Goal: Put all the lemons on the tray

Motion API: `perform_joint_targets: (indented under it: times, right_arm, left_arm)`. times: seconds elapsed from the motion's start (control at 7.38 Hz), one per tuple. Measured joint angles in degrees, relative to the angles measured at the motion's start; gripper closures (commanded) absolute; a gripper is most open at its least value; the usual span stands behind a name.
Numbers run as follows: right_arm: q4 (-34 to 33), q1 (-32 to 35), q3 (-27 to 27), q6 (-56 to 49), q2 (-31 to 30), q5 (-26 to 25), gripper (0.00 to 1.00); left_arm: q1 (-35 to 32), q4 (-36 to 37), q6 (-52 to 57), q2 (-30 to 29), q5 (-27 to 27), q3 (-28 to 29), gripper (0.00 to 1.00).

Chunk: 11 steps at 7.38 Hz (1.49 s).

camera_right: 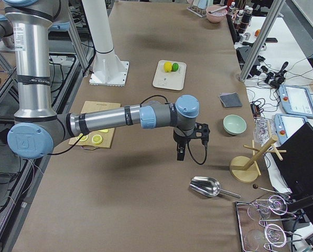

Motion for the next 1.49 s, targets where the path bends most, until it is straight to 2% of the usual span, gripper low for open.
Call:
perform_joint_targets:
  times: [0.41,1.49]
  right_arm:
    - [0.00,0.39,-0.10,-0.04,-0.03,0.29,0.00]
    - [-0.89,0.31,-0.20,-0.04,0.09,0.41,0.00]
  left_arm:
    - [-2.37,-0.27,2.67,0.73,-0.13,0.59,0.02]
    - [-2.32,1.12,2.84,0.07,-0.58,-0.64,0.02]
